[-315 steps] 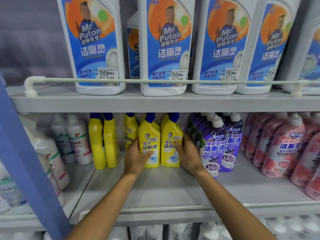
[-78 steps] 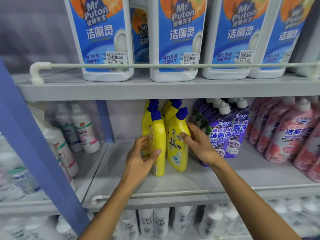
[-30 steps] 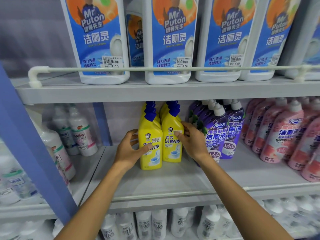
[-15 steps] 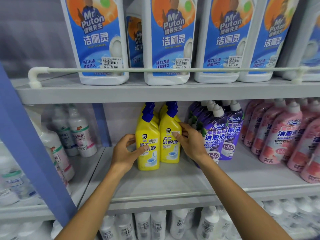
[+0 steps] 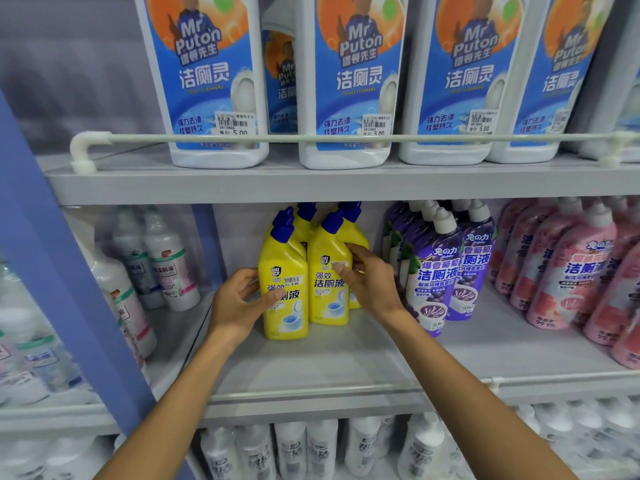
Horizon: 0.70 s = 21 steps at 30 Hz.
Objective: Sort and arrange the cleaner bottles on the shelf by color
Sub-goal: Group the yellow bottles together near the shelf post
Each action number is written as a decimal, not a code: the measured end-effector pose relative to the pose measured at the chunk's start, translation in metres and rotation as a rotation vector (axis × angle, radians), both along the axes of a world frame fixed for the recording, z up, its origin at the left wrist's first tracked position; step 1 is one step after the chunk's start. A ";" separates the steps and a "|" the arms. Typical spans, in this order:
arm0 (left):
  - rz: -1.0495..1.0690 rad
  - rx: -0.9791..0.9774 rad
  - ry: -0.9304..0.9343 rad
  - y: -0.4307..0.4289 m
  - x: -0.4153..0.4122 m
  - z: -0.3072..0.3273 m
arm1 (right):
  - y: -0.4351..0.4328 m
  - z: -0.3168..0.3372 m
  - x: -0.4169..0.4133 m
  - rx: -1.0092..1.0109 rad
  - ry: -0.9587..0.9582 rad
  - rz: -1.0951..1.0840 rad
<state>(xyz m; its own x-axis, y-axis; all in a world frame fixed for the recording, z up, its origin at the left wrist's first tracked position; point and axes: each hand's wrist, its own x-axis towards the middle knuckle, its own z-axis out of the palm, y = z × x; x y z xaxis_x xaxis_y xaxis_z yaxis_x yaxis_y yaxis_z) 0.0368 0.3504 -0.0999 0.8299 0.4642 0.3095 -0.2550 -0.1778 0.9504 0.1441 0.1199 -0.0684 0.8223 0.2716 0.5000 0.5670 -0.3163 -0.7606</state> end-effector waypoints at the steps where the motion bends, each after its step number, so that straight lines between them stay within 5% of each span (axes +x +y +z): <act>1: 0.002 -0.005 0.000 0.002 -0.002 0.000 | 0.003 -0.002 0.001 -0.006 -0.005 0.002; 18: 0.084 -0.079 -0.031 0.006 -0.013 0.030 | 0.009 0.006 0.004 -0.024 -0.021 0.085; 21: 0.119 -0.061 -0.093 0.007 -0.004 0.055 | -0.002 0.018 0.012 0.141 -0.081 -0.039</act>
<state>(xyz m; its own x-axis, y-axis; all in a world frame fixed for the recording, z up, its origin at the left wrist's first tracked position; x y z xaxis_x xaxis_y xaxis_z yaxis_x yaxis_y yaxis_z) 0.0330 0.3575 -0.0448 0.7370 0.5777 0.3508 -0.3229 -0.1550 0.9337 0.1562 0.1179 -0.0503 0.7861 0.1630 0.5962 0.6179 -0.2331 -0.7509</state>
